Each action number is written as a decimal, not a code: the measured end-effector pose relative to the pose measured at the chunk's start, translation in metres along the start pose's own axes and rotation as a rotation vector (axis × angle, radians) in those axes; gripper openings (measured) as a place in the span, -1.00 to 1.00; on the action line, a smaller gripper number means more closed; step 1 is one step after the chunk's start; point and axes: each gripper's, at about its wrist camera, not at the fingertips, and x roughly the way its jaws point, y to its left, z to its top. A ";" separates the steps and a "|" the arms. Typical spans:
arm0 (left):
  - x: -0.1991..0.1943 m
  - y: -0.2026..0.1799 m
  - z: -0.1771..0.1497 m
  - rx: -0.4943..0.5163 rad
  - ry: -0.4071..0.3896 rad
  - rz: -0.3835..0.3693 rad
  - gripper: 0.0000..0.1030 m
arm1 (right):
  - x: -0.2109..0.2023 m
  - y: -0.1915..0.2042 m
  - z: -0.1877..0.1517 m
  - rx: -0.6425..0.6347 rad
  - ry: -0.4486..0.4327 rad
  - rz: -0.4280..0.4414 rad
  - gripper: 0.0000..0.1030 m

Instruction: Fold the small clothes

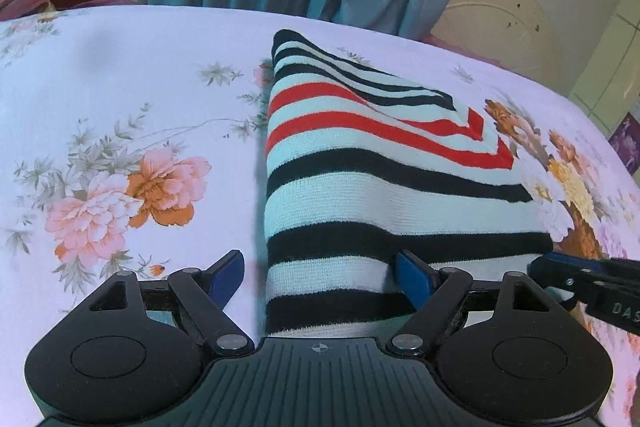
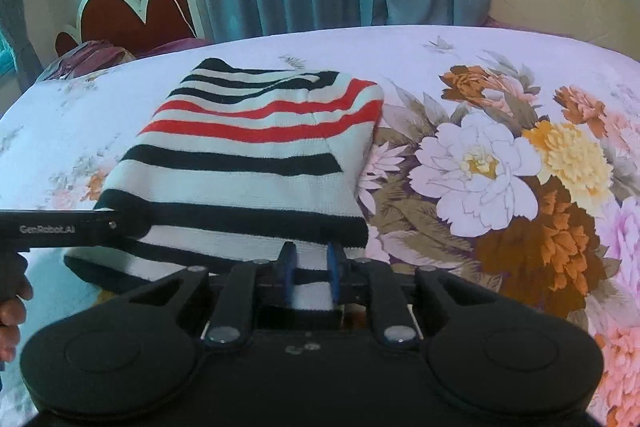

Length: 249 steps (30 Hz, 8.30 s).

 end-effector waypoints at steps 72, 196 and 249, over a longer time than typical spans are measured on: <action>0.043 -0.007 0.062 -0.043 0.034 -0.090 0.16 | 0.081 -0.048 0.067 0.315 0.082 0.250 -0.30; -0.059 0.329 0.053 -0.056 -0.082 0.086 0.45 | 0.113 0.258 0.066 0.300 0.084 0.325 -0.62; -0.090 0.325 -0.005 -0.007 -0.045 0.066 0.45 | 0.086 0.320 0.032 -0.037 -0.006 0.050 -0.56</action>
